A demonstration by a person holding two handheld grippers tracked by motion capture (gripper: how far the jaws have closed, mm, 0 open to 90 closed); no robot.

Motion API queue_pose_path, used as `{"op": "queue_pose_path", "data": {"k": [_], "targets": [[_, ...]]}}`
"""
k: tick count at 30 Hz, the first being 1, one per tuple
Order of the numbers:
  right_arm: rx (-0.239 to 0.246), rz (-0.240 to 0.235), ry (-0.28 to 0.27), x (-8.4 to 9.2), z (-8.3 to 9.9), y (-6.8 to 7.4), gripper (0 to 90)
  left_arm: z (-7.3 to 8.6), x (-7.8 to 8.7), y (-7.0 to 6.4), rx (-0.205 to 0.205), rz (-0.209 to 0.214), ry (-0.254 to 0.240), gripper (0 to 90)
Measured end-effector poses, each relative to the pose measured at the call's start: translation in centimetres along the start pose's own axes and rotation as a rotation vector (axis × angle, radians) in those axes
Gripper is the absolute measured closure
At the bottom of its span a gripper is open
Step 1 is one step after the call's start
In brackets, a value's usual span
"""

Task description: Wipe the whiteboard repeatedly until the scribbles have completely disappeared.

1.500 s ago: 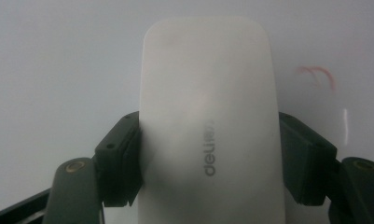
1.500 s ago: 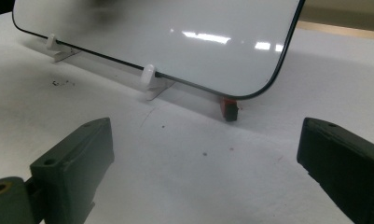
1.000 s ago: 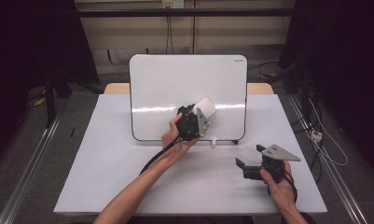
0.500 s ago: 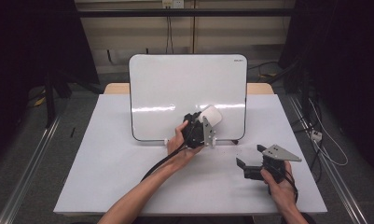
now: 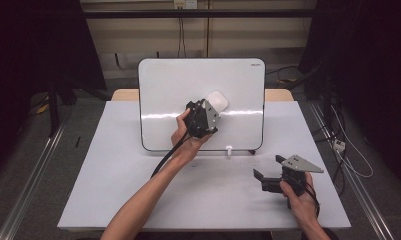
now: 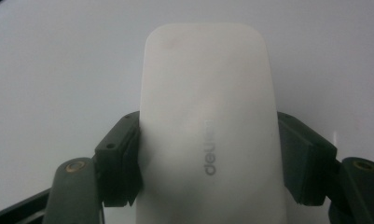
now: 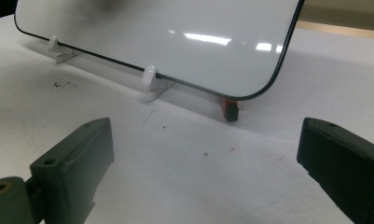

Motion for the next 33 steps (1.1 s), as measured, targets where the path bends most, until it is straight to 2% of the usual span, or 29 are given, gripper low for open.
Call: {"op": "queue_pose_path", "data": {"k": [2,5,8,14,15,18,21,22,23,25,29,33], "targets": [[-0.007,-0.005,0.001,0.0,0.0,0.0,3.7,0.0,-0.1,-0.4,0.002,-0.022,-0.001,31.0],[-0.001,-0.003,0.002,-0.1,0.0,0.0,3.7,-0.1,0.0,-0.5,0.001,-0.028,0.002,31.0],[0.002,-0.002,0.002,-0.1,-0.1,0.1,3.7,-0.1,0.0,-1.3,-0.039,-0.018,-0.001,31.0],[0.004,-0.001,0.003,-0.1,-0.1,0.1,3.7,-0.3,-0.3,-4.9,-0.126,0.019,-0.004,31.0],[0.005,0.0,0.002,-0.1,-0.1,0.1,3.7,-0.3,-0.3,-5.5,-0.121,0.028,-0.004,31.0],[0.005,-0.004,0.001,-0.1,-0.1,0.1,3.7,-0.2,-0.3,-7.3,-0.141,0.042,-0.007,31.0],[0.002,-0.004,-0.001,0.0,0.0,0.2,3.7,0.0,-0.2,-8.8,-0.184,0.056,0.001,31.0],[-0.001,-0.004,0.001,0.0,0.0,0.1,3.7,0.0,-0.1,-9.2,-0.212,0.062,0.002,31.0],[0.003,-0.003,-0.001,0.0,0.0,0.1,3.7,0.2,-0.1,-9.6,-0.218,0.057,-0.003,31.0],[0.005,-0.002,-0.001,0.0,0.0,0.1,3.7,0.4,-0.1,-9.6,-0.209,0.054,-0.013,31.0],[0.006,-0.004,-0.002,0.1,0.0,0.0,3.7,0.3,0.0,-9.0,-0.203,0.056,0.001,31.1],[0.001,-0.002,-0.004,0.1,0.1,-0.1,3.7,0.6,0.2,-6.5,-0.158,0.031,0.014,31.1]]}}
Point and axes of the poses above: each handheld gripper's, and its own axes: x roughly backward along the jaws, z roughly out of its underside, y roughly to its left, the point moved 1 cm from there along -x, roughly forward along the jaws, and after that the axes turned 11 degrees about y, right-handed, at the moved point
